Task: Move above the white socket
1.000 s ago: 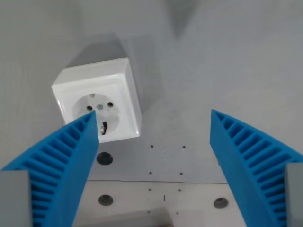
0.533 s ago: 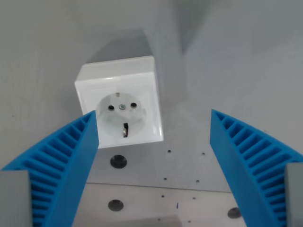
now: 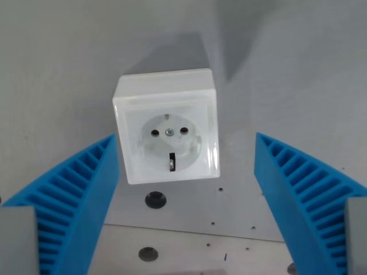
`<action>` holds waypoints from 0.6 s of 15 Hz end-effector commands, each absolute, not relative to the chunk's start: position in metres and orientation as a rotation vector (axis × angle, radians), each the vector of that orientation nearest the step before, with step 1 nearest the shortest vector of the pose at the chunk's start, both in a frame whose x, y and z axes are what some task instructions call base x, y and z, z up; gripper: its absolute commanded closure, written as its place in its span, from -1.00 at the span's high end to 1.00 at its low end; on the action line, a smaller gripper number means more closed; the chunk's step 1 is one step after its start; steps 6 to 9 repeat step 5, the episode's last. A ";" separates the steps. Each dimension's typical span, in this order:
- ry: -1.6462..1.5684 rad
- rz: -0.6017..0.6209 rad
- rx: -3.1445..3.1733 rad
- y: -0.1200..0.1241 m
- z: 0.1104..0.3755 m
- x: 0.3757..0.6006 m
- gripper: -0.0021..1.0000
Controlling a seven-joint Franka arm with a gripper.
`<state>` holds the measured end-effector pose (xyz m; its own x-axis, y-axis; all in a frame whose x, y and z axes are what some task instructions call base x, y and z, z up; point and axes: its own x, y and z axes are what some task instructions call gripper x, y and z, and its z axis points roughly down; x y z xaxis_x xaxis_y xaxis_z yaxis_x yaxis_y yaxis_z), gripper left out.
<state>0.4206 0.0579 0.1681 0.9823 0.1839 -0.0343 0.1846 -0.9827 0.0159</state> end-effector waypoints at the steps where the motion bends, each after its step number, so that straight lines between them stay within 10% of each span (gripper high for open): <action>1: 0.365 0.116 3.088 0.062 0.164 0.413 1.00; 9: 0.346 0.117 3.091 0.066 0.162 0.412 1.00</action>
